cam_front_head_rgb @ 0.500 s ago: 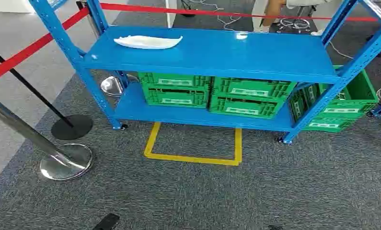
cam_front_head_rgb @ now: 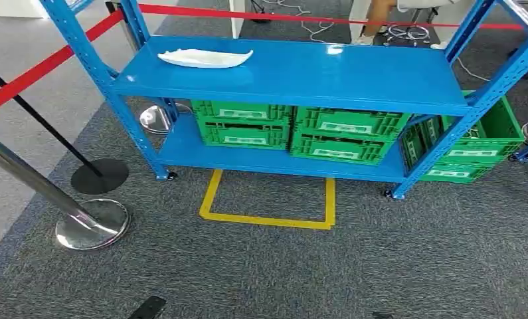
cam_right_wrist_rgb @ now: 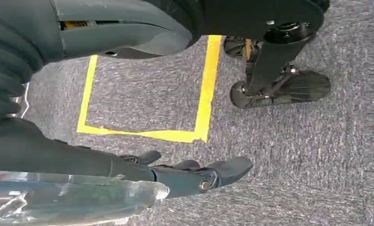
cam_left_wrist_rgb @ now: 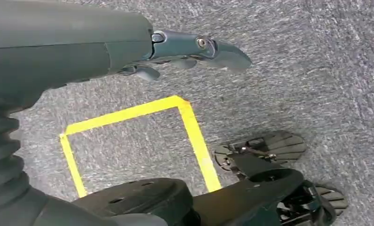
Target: Take the parts from the cabinet and place them on the table.
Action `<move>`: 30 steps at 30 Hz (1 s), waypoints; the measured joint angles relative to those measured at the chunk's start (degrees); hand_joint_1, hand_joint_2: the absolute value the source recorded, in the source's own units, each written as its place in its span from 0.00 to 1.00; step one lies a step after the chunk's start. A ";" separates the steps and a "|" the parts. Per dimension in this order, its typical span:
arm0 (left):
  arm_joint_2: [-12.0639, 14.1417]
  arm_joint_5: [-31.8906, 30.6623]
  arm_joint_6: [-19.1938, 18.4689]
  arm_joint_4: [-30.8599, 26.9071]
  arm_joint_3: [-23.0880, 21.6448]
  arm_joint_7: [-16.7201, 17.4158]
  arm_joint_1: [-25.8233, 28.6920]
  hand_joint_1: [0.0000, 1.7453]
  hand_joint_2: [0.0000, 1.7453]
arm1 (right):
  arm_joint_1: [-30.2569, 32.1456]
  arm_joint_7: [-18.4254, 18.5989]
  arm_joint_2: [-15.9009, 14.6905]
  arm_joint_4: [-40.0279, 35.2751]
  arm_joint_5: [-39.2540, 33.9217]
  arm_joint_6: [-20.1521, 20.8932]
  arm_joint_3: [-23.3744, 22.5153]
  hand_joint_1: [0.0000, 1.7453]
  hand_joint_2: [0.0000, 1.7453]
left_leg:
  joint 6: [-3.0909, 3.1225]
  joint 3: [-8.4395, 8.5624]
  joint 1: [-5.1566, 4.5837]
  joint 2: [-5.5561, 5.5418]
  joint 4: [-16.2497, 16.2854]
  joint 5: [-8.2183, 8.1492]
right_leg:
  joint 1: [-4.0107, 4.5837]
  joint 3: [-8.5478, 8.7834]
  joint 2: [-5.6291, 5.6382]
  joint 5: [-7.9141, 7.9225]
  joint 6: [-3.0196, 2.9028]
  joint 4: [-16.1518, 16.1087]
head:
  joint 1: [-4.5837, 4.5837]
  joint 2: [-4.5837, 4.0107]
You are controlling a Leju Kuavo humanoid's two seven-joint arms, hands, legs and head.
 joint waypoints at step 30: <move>9.03 33.40 16.98 -8.99 22.73 -34.91 -5.52 0.00 1.00 | 0.47 1.05 -0.02 0.00 -2.12 -1.38 -4.33 0.00 1.00 | -0.05 0.01 0.07 0.00 0.00 0.04 | 0.07 0.01 0.01 0.00 -0.09 0.01 | 0.00 0.00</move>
